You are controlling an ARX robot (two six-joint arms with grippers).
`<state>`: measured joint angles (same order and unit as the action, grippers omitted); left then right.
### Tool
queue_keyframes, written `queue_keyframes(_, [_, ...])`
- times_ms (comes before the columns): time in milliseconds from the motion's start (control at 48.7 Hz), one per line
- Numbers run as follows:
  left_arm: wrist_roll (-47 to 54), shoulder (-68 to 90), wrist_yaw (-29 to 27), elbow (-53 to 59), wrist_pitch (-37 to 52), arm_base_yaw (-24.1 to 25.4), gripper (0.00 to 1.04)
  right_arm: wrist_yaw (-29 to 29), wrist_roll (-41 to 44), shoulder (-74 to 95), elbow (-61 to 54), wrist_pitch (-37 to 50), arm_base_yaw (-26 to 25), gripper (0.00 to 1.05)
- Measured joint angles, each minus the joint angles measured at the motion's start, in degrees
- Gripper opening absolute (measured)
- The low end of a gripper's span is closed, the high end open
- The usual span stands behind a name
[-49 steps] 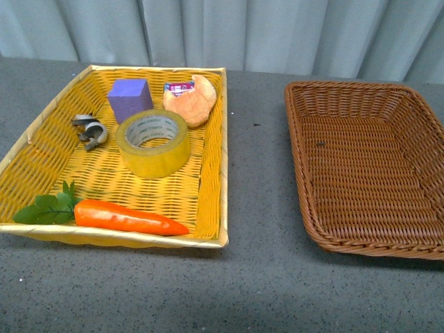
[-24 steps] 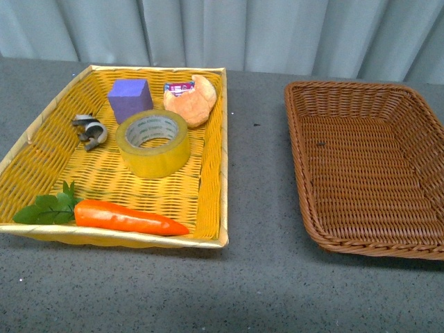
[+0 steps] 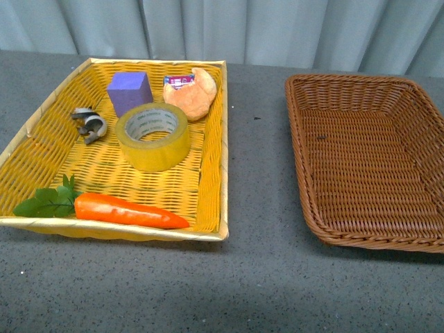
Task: Move tape to another basket
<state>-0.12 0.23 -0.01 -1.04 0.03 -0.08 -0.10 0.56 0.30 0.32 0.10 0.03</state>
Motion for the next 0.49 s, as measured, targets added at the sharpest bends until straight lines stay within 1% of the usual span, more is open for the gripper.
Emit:
queue_keyframes(21, [-0.2,0.1,-0.5,0.0,-0.1,-0.1,0.98,0.0,0.0,0.0,0.0,0.0,0.0,0.96])
queue_keyframes(82, [-3.6,3.8,-11.6,-1.9,-4.9,-3.7,0.98,0.0,0.0,0.0,0.0,0.0,0.0,0.96])
queue_keyframes(103, [-4.5,6.1,-14.5,-2.4,-5.3,-4.6,0.98,0.0,0.0,0.0,0.0,0.0,0.0,0.96])
queue_keyframes(123, [-6.1,9.7,-19.3,-3.0,-4.6,-5.1,0.98,0.1,0.0,0.0,0.0,0.0,0.0,0.96])
queue_keyframes(144, [-7.8,14.0,-20.4,-3.5,-2.6,-4.5,0.98,0.0,0.0,-0.1,0.0,0.0,0.0,0.96])
queue_keyframes(205, [-9.4,23.4,-18.9,-5.2,3.7,-2.4,0.98,0.0,0.0,-0.1,0.0,0.0,0.0,0.96])
queue_keyframes(308, [-10.0,37.4,-12.5,-8.8,13.7,0.6,0.98,0.0,0.0,-0.1,0.0,0.0,0.0,0.96])
queue_keyframes(411, [-11.1,51.6,-9.0,-13.5,21.3,2.4,0.98,0.0,0.0,-0.1,0.0,0.0,0.0,0.96])
queue_keyframes(431, [-11.2,53.1,-8.7,-14.0,21.8,2.5,0.98,0.0,0.0,-0.1,0.0,0.0,0.0,0.96])
queue_keyframes(493, [-11.5,64.1,-7.1,-18.7,24.6,2.7,0.98,0.0,0.0,-0.1,0.0,0.0,0.0,0.96])
